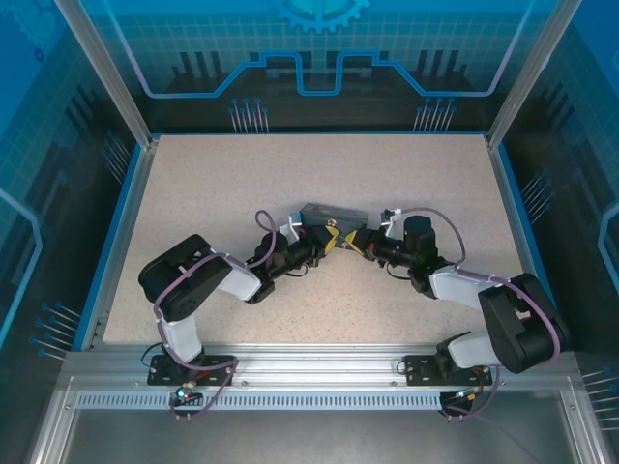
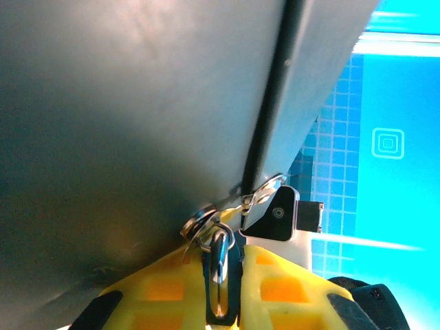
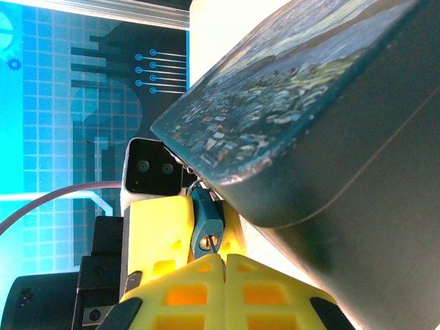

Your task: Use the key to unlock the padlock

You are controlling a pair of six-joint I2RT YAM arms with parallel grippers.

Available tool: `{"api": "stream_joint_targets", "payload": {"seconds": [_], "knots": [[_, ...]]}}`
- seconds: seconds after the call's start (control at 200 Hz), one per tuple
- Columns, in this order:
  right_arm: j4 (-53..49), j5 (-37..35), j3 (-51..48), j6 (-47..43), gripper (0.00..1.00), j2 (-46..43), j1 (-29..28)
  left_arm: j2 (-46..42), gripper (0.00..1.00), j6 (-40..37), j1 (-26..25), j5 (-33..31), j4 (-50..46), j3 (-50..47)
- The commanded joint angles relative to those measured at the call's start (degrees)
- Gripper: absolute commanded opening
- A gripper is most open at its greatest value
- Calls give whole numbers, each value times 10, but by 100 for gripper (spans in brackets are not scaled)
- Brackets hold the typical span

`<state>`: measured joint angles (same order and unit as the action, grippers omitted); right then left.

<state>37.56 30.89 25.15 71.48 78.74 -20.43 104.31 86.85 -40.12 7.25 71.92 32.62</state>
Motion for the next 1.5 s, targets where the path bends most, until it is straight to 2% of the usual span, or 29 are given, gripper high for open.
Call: {"api": "stream_joint_targets", "payload": {"seconds": [0.0,0.185,0.395,0.845,1.081,1.496], "knots": [[39,-15,4,15,0,-9,-26,1,0,-9,-17,67,83,-1],[33,-58,-5,69,0,-16,-66,-4,0,-2,-18,43,82,-5],[56,-117,-38,157,0,-9,-85,-6,0,9,-21,20,82,-9],[4,-82,-25,87,0,-22,-9,-9,0,11,-22,20,82,-9],[21,-83,-25,95,0,-12,-30,-8,0,13,-22,13,82,-11],[-22,-146,-35,126,0,-64,-85,-9,0,23,-35,-43,83,-21]]}}
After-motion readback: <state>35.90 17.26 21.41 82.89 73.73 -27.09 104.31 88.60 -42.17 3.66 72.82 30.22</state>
